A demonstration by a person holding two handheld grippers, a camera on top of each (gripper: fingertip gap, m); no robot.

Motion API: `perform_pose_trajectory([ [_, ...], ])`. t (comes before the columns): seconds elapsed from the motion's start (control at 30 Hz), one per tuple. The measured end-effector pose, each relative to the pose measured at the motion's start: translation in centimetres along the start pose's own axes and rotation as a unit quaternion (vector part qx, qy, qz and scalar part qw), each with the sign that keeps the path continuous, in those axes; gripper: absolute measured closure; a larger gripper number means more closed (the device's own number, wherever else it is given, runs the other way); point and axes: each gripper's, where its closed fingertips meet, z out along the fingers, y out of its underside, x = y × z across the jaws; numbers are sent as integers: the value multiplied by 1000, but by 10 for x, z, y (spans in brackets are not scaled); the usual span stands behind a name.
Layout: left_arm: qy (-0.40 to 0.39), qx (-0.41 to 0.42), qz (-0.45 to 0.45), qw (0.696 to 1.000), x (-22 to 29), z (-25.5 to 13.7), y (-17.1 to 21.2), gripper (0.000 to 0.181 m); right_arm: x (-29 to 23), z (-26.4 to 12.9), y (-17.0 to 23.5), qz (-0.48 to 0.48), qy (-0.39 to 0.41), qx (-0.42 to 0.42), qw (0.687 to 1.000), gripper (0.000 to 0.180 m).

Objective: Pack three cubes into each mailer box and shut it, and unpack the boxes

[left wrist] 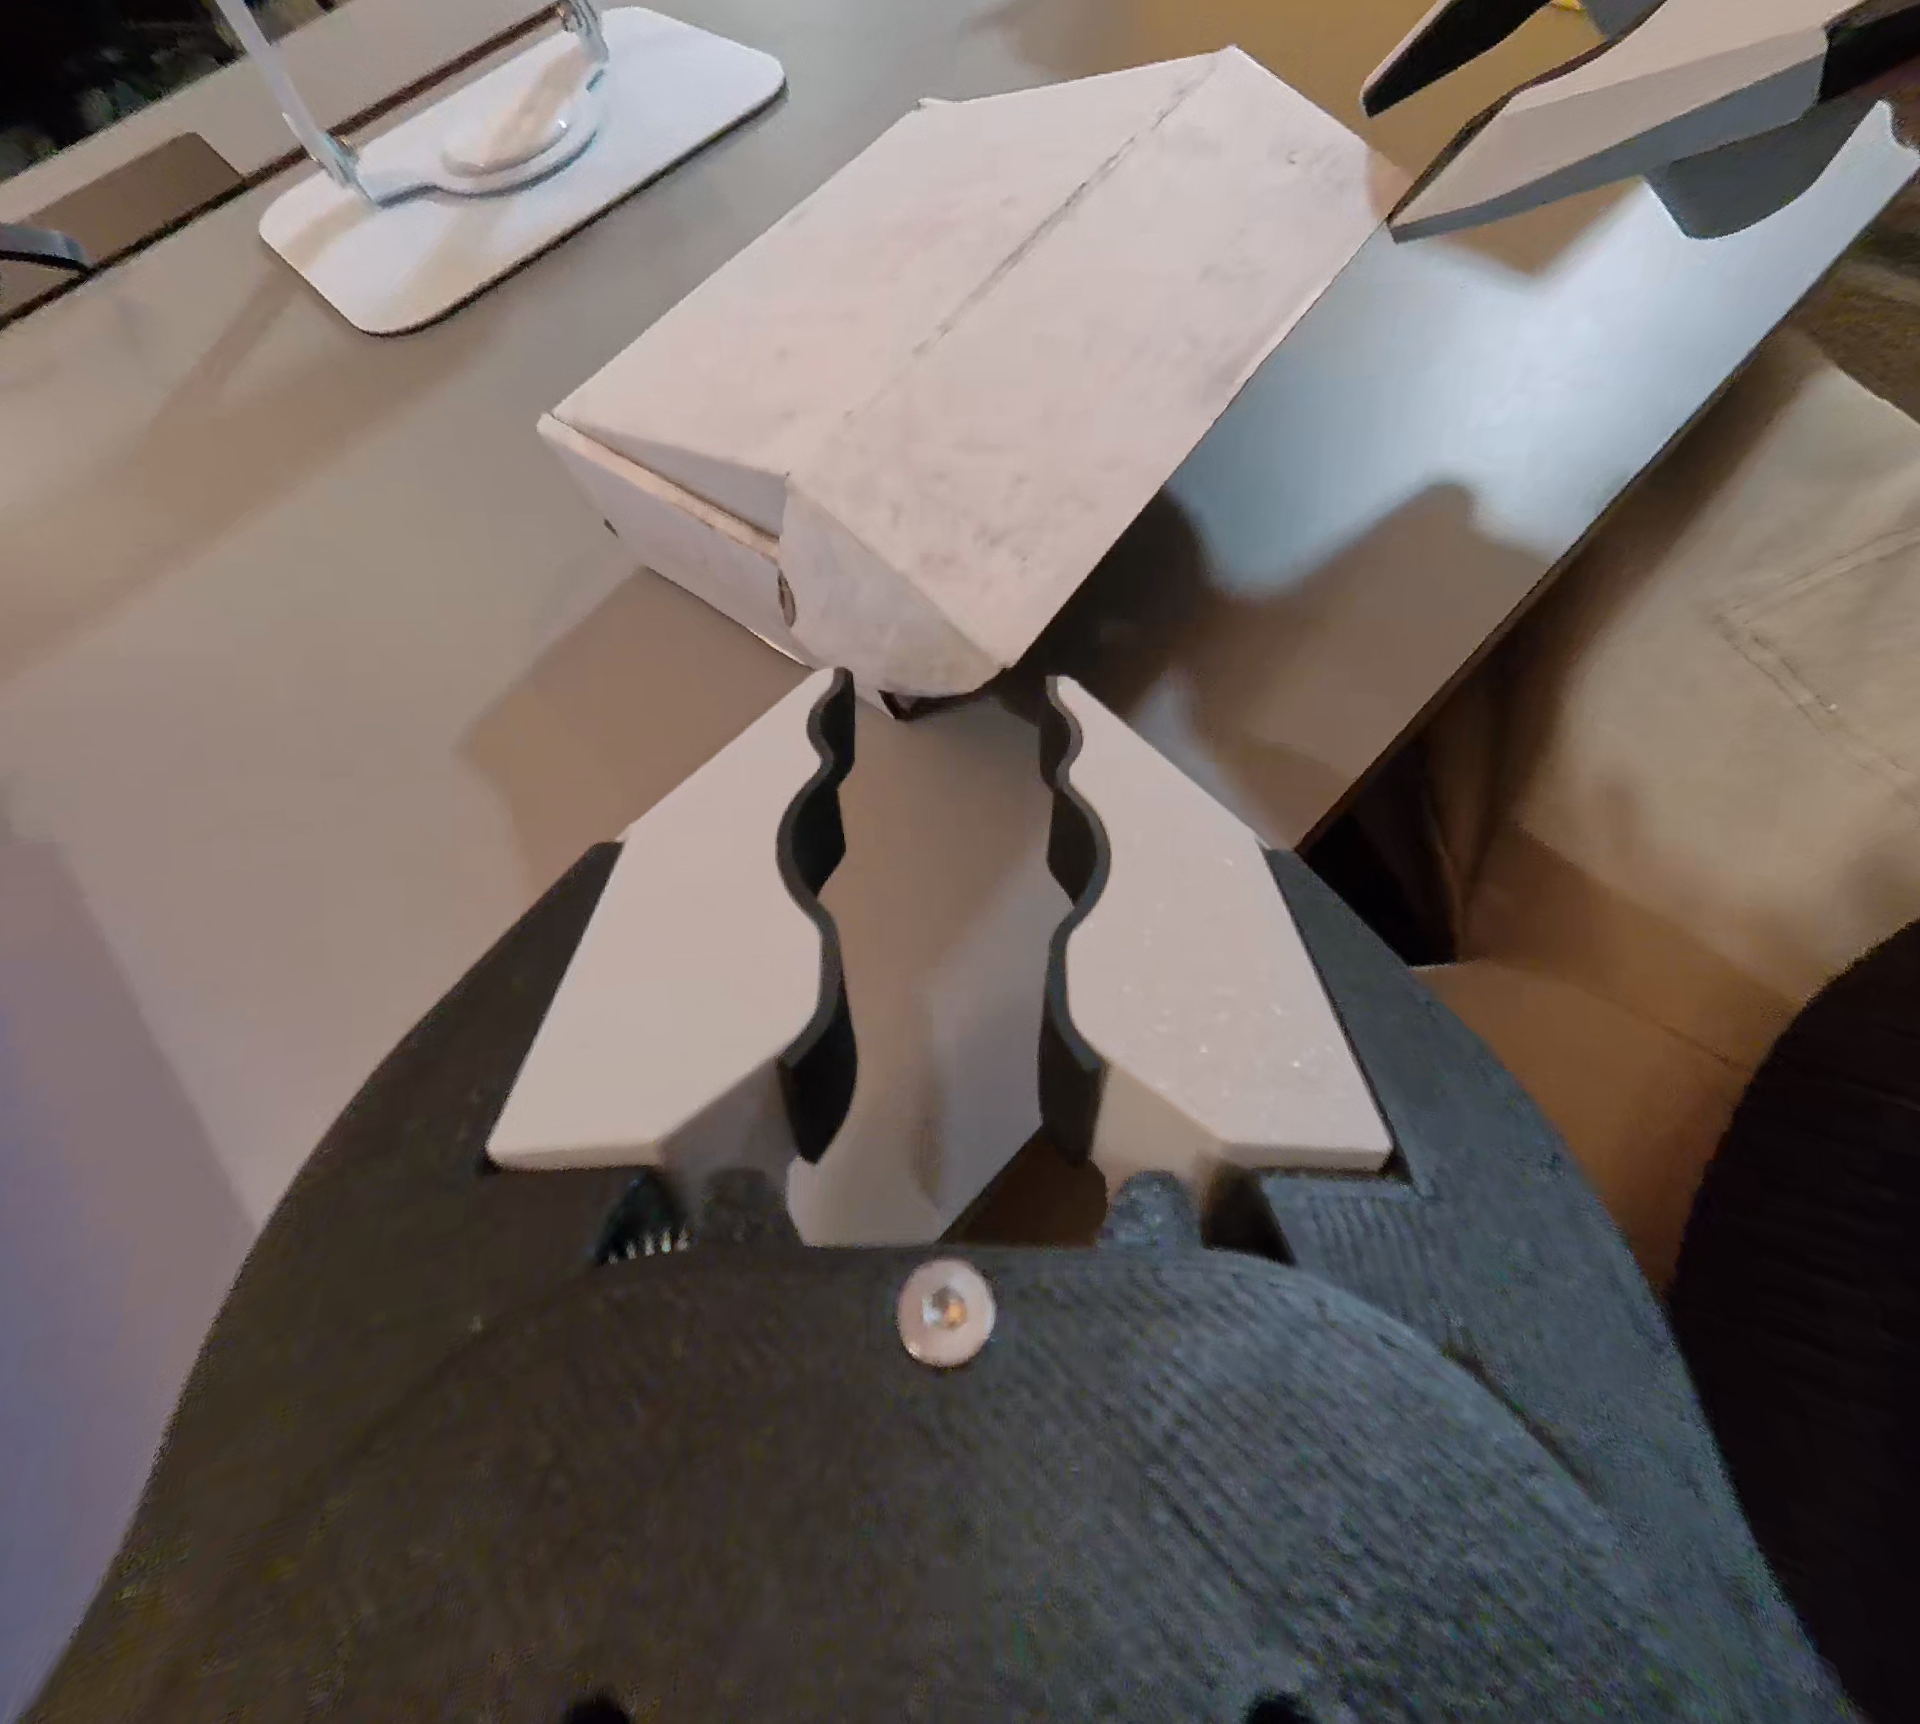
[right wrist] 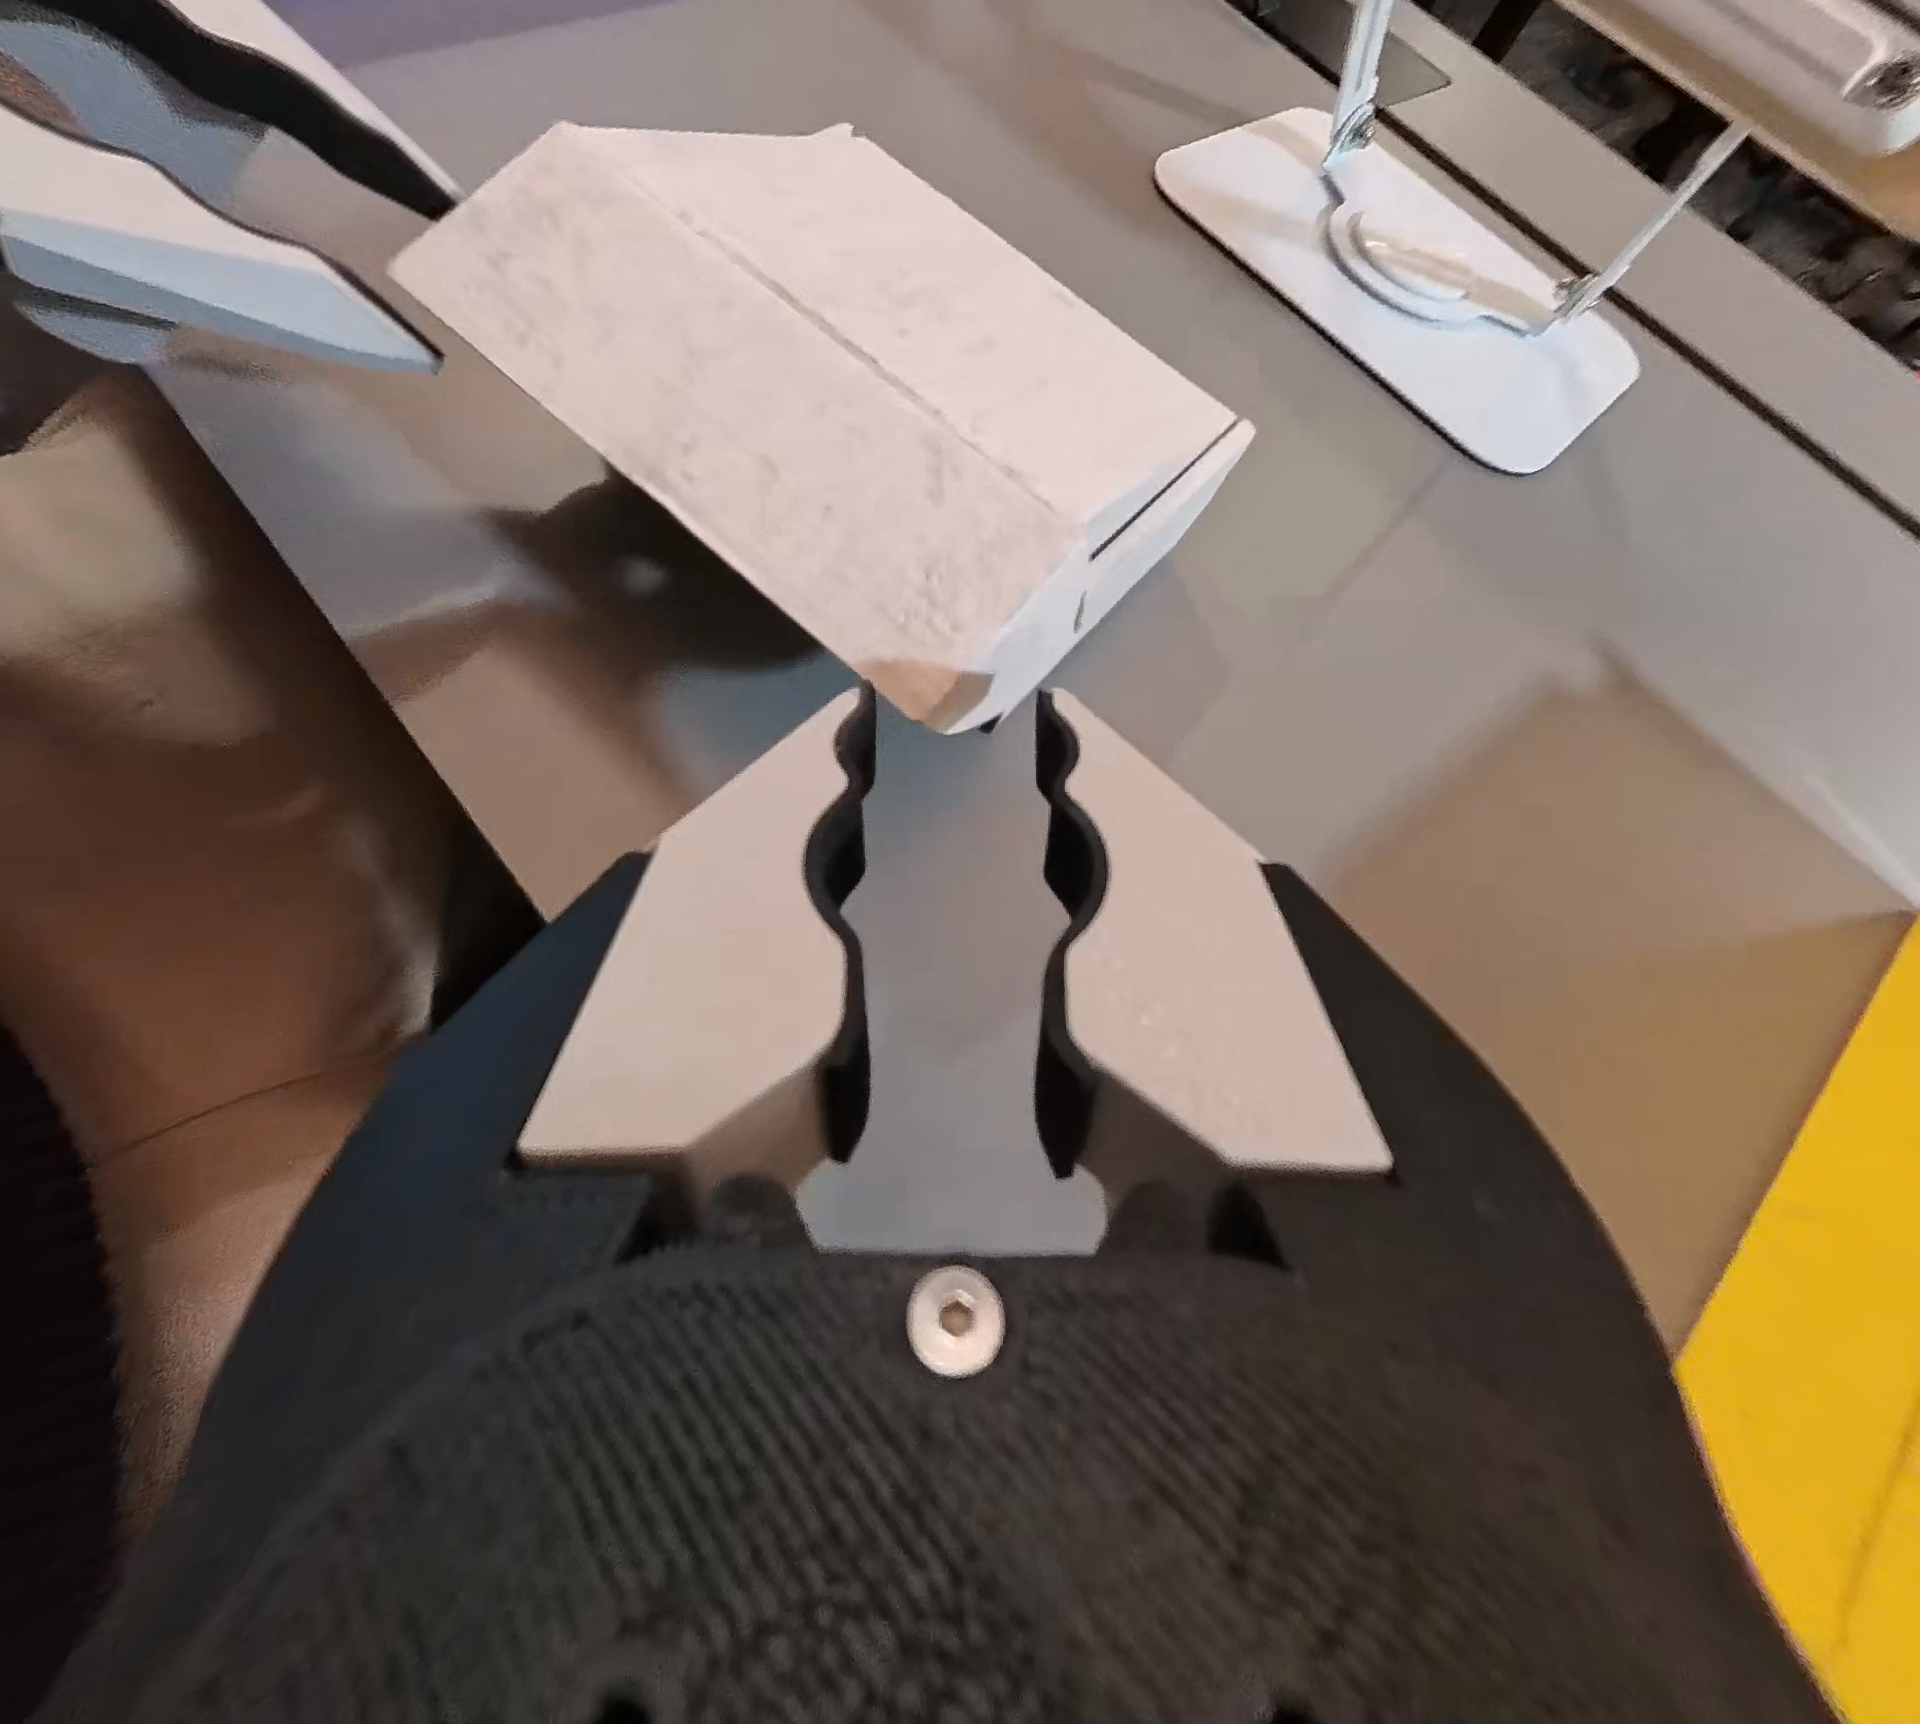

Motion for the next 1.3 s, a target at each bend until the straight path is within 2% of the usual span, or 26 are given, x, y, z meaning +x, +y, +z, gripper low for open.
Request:
perform_pose_trajectory([
  [0.03,-8,3,6,1000,-1,1,-1,148,1,0,0,-5,4,1,1000,152],
  [0.3,-4,-2,23,1000,0,10,1,161,-6,5,0,-44,3,-1,999,166],
  [0.37,-7,4,34,999,1,7,-1,163,-11,1,-5,-68,-1,9,998,179],
  [0.43,-9,11,47,999,3,6,-3,164,-12,-1,-10,-82,6,17,996,169],
  [0.6,-39,-1,79,996,-5,8,3,148,5,6,12,-107,36,-29,993,128],
  [0.7,-33,-8,74,997,-4,13,3,142,5,16,15,-90,16,-26,995,121],
  [0.77,-32,-2,72,997,-6,17,0,141,7,20,9,-91,18,-12,996,124],
  [0.83,-35,-2,76,997,-9,19,0,141,6,23,6,-94,16,-5,995,135],
  [0.9,-37,2,79,996,-10,18,-1,146,1,21,5,-100,7,-1,995,149],
  [1.03,-28,29,78,996,-6,9,-9,161,1,6,-2,-107,19,4,994,163],
  [1.2,32,57,15,998,1,2,-16,163,-3,-2,-5,-55,-19,10,998,170],
  [1.3,41,59,11,997,2,1,-16,165,-3,-3,-6,-37,-30,10,999,170],
])
